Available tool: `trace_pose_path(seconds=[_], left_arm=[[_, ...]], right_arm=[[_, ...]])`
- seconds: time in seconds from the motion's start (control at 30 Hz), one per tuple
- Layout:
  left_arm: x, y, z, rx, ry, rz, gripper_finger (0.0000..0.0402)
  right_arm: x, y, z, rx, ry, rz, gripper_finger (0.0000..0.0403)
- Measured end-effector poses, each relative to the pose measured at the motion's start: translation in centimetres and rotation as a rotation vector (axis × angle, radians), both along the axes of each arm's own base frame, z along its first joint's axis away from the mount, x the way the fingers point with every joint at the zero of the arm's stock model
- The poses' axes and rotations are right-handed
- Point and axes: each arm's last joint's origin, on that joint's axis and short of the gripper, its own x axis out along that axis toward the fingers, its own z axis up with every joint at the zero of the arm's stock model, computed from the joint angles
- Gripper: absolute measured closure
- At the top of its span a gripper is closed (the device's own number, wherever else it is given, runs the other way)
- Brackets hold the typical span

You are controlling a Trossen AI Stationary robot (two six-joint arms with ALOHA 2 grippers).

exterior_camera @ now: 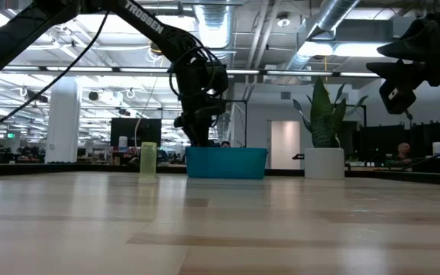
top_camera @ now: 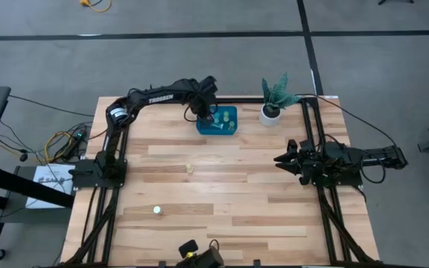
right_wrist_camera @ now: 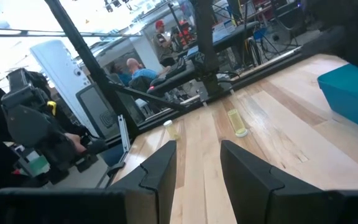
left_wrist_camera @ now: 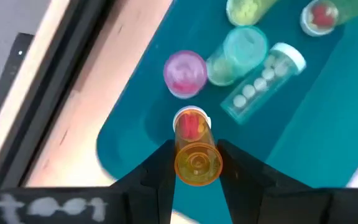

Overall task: Pick and place pill bottles into a basket
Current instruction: Put the orange pill bottle into the blue bin, then put the yellow pill bottle into the blue bin

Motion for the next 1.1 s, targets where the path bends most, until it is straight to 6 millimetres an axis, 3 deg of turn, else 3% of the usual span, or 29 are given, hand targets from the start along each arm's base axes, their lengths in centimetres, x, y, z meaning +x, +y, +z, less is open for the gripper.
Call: trace_pose_path(seconds=[0.13,0.37,0.63,0.9,1.1], left_arm=[[0.0,0.0,-1.0,-0.047,0.022,0.02,0.0306],[-0.2,0.1,-0.9,-0.054,0.056,0.019,0.0304],[0.0,1.1,0.7,-0.014,0.01,0.019,0.0242],[0.4,1.3,4.9,-0.018,-0.04,0.008,0.0206],[-0.4,-1.2,9.8,-0.147,-0.029,-0.068,0.0205]], right_arm=[[0.0,0.0,0.0,0.0,0.0,0.0,0.0285],[0.0,0.0,0.0,0.0,0.0,0.0,0.0285],[0.0,0.0,0.0,0.0,0.0,0.0,0.0285],[0.0,0.0,0.0,0.0,0.0,0.0,0.0285],[0.0,0.0,0.0,0.0,0.0,0.0,0.0285]])
